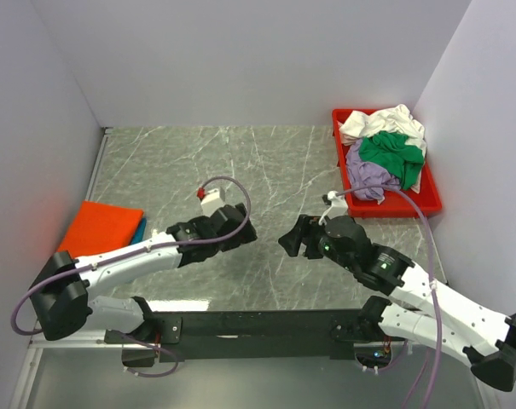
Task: Fold and stack the t-shirts
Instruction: Reset both grippers
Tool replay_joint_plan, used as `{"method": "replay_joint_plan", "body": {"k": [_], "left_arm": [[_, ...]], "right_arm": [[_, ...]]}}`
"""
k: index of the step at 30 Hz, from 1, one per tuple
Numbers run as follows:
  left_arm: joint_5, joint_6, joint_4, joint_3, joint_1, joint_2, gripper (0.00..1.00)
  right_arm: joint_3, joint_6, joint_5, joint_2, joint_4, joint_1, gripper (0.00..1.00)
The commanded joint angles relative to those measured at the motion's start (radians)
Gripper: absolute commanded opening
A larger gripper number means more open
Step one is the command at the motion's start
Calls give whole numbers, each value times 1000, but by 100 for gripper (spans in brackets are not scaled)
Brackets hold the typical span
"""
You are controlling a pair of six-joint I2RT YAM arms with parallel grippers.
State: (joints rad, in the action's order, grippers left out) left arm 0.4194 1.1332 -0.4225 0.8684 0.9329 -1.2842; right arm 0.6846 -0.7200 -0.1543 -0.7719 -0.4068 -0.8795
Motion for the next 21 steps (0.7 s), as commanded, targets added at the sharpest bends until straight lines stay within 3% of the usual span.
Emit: {"method": "replay_joint_plan", "body": {"k": [1, 11, 21], "left_arm": [[-37, -46, 146, -66, 23, 26, 99], [-74, -73, 218, -146, 30, 134, 100], [-77, -93, 203, -115, 30, 100, 99]], "right_arm": [[-7, 4, -74, 34, 17, -6, 84], [-40, 13, -111, 33, 45, -6, 85], [-40, 21, -128, 36, 46, -6, 85]]}}
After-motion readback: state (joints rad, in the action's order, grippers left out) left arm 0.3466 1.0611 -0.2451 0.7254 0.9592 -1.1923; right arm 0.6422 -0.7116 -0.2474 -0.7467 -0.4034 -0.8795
